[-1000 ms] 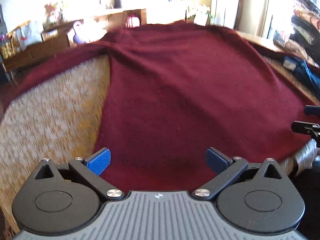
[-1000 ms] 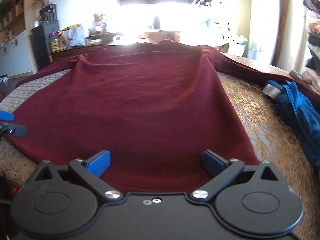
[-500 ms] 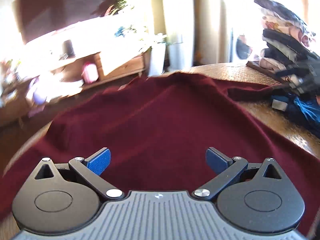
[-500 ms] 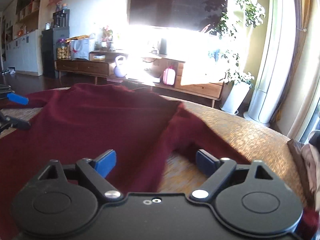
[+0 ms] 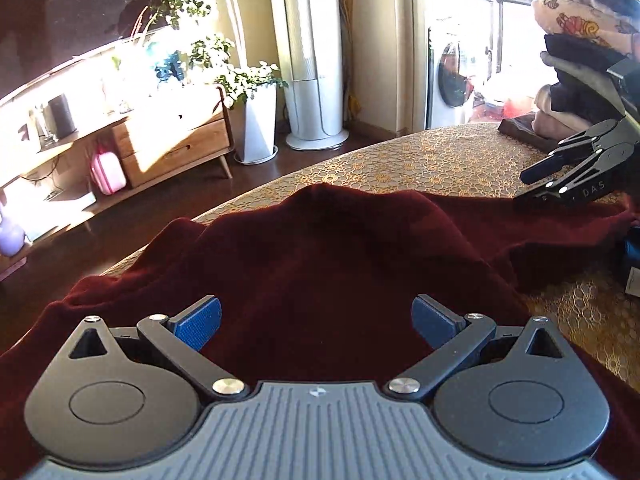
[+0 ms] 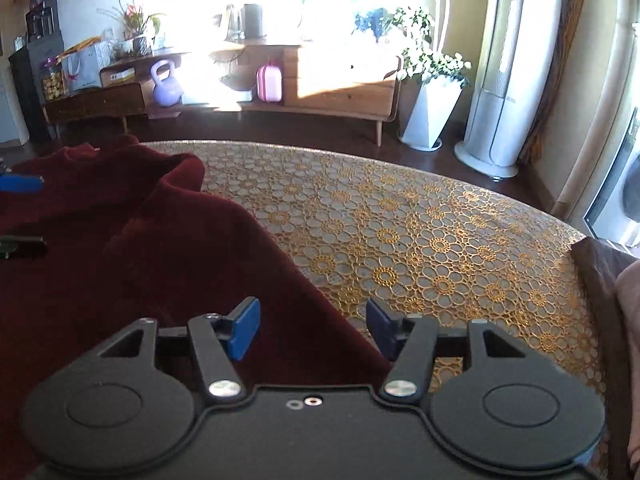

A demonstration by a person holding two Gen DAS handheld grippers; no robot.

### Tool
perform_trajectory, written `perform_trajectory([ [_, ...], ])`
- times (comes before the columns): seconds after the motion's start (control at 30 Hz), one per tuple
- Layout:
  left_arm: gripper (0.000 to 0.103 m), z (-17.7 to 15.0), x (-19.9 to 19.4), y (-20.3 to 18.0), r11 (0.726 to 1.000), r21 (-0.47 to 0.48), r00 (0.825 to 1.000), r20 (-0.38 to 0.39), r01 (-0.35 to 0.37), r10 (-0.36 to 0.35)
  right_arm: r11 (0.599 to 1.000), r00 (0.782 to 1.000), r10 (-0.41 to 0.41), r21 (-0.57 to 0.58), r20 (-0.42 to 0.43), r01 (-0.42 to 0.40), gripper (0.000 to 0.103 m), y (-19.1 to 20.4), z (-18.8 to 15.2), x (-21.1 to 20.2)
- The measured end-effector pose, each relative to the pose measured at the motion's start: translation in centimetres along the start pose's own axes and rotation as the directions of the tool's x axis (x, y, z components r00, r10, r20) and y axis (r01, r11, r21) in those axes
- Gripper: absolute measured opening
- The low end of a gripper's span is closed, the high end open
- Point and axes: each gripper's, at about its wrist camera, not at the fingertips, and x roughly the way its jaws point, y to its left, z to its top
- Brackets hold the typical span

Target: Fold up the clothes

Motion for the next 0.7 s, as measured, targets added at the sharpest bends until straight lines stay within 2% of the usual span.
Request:
perform_trajectory([
  [0.13, 0.102, 1.1, 2.3, 0.4, 0.996, 0.022, 0.996, -0.007, 0.091, -0.091, 0.996, 0.993, 0.088, -0.017, -0.073, -0.089, 0.103, -0.2, 0.6, 2.1],
  [0.27, 0.102, 2.2, 4.3, 0.4, 0.973, 0.079, 0.977, -0.033, 0.215, -0.213, 0.988, 0.988, 0.131, -0.071, -0.08, -0.137, 0.103, 0.5, 1.3, 3.4],
  [0.33, 0.102, 2.4, 4.9, 0.2, 0.962, 0.119, 0.969, -0.05, 0.245, -0.241, 0.985, 0.987, 0.14, -0.088, -0.081, -0.147, 0.103, 0.5, 1.6, 3.7],
  [0.53, 0.102, 1.9, 7.0, 0.0, 0.952, 0.178, 0.966, -0.114, 0.248, -0.231, 0.981, 0.982, 0.174, -0.078, -0.077, -0.179, 0.103, 0.1, 1.7, 3.7],
  [0.63, 0.102, 1.5, 7.3, 0.5, 0.954, 0.161, 0.965, -0.111, 0.253, -0.237, 0.978, 0.978, 0.194, -0.07, -0.071, -0.199, 0.103, 0.2, 1.9, 3.3],
  [0.7, 0.102, 1.3, 7.2, 0.8, 0.955, 0.146, 0.964, -0.103, 0.257, -0.244, 0.98, 0.984, 0.165, -0.097, -0.068, -0.171, 0.103, 0.9, 1.8, 3.0],
])
